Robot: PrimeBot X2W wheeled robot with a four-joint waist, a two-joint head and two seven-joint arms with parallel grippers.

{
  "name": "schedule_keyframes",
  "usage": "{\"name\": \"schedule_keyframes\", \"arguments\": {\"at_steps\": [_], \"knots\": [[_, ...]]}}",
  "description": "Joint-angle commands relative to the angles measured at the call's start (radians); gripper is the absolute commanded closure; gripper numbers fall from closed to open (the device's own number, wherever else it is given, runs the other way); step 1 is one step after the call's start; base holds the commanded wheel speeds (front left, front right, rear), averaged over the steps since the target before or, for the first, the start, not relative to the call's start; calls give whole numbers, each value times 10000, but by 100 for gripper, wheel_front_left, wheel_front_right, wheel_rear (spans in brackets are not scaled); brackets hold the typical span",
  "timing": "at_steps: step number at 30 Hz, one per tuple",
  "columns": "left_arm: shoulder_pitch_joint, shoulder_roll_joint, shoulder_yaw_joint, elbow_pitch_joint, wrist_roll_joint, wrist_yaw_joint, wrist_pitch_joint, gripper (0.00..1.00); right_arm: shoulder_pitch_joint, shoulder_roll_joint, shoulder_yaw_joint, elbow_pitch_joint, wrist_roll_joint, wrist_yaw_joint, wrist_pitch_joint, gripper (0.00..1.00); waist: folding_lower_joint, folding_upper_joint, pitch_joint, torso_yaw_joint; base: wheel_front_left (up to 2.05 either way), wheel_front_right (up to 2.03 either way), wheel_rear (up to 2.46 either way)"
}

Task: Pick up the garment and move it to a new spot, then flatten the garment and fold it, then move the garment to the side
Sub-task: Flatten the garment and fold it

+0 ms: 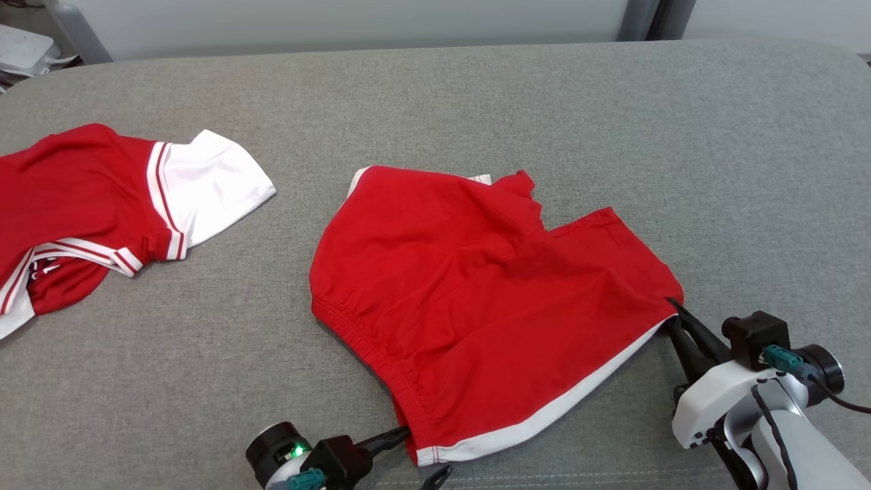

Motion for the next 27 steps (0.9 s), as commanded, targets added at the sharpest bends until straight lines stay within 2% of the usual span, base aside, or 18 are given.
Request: {"name": "schedule_keyframes", "arguments": {"at_steps": [1,3,4,5,6,7,9,11,13,14,15,22,27], "knots": [[-385,225,239,-232,-219,-68,-4,4,43,-58,91,-195,25,-2,-63,95,0,0,20,0,0,0,0],[-416,226,135,-259,-379,-68,74,31,14,-31,82,-199,15,-2,-63,95,0,0,38,-5,0,0,0],[-429,212,63,-290,-514,-68,110,52,0,-17,77,-201,10,-2,-63,95,0,0,48,-7,0,0,0],[-463,210,5,-303,-611,-68,136,64,-10,-7,71,-201,4,-2,-63,95,0,0,55,-5,0,0,0],[-510,212,-88,-305,-686,-68,180,93,-19,2,73,-205,-2,-2,-63,95,0,0,64,-8,0,0,0],[-559,213,-167,-301,-768,-68,204,100,-30,12,78,-214,-3,-2,-63,95,0,0,75,-13,0,0,0],[-679,222,-248,-251,-815,-69,187,100,-53,28,98,-229,-3,-2,-63,93,0,0,100,-30,0,0,0],[-745,234,-152,-186,-843,-60,106,100,-75,38,137,-236,19,-2,-63,86,0,0,117,-52,0,0,0],[-734,338,28,-172,-895,39,22,100,-75,1,132,-250,134,-2,-63,65,0,0,136,-60,0,0,0],[-709,421,139,-195,-929,109,-18,100,-63,-38,79,-289,205,-2,-63,25,0,0,147,-54,0,0,0],[-685,525,243,-232,-938,187,-53,100,-34,-87,3,-358,269,-2,-63,0,0,0,159,-43,0,0,0],[-548,1113,814,-629,-1032,536,-177,100,507,-338,-184,-752,1530,-2,-63,0,0,0,288,113,0,0,0],[-501,1292,948,-859,-1006,619,-208,100,788,-621,656,-1187,3160,-2,-63,0,0,0,381,192,0,0,0]]}}
